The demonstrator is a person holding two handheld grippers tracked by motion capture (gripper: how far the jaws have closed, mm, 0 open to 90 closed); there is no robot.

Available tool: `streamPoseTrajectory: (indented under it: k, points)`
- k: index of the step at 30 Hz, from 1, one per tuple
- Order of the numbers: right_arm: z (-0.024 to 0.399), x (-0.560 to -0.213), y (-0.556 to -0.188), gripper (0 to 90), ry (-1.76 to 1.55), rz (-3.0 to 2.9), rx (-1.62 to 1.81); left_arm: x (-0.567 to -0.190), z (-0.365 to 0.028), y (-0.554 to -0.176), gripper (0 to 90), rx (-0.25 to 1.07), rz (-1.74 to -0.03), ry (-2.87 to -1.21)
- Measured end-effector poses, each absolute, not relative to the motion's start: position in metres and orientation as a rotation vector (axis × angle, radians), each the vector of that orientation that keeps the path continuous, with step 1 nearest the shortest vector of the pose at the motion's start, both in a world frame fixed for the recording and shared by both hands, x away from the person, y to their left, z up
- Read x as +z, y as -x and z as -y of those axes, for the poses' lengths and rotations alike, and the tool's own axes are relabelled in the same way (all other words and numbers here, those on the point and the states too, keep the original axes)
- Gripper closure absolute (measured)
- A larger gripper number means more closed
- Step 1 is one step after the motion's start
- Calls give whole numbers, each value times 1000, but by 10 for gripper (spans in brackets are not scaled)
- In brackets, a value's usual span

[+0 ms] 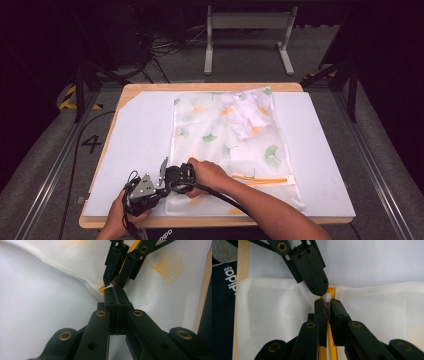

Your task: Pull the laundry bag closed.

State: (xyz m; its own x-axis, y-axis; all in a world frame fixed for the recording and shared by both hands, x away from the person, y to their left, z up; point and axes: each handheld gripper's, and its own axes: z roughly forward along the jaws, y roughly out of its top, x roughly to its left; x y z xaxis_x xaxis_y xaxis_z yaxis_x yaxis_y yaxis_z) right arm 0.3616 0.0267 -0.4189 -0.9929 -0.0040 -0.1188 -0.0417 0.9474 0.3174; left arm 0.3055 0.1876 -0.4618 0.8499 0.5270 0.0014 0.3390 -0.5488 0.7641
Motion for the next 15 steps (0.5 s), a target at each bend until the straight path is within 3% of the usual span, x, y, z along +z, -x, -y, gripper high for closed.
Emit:
streamPoseTrajectory:
  k: [15]
  points:
    - [-25,-418,-360,846,15,-2994,472,-462,-189,-307,900,255,-673,-2182]
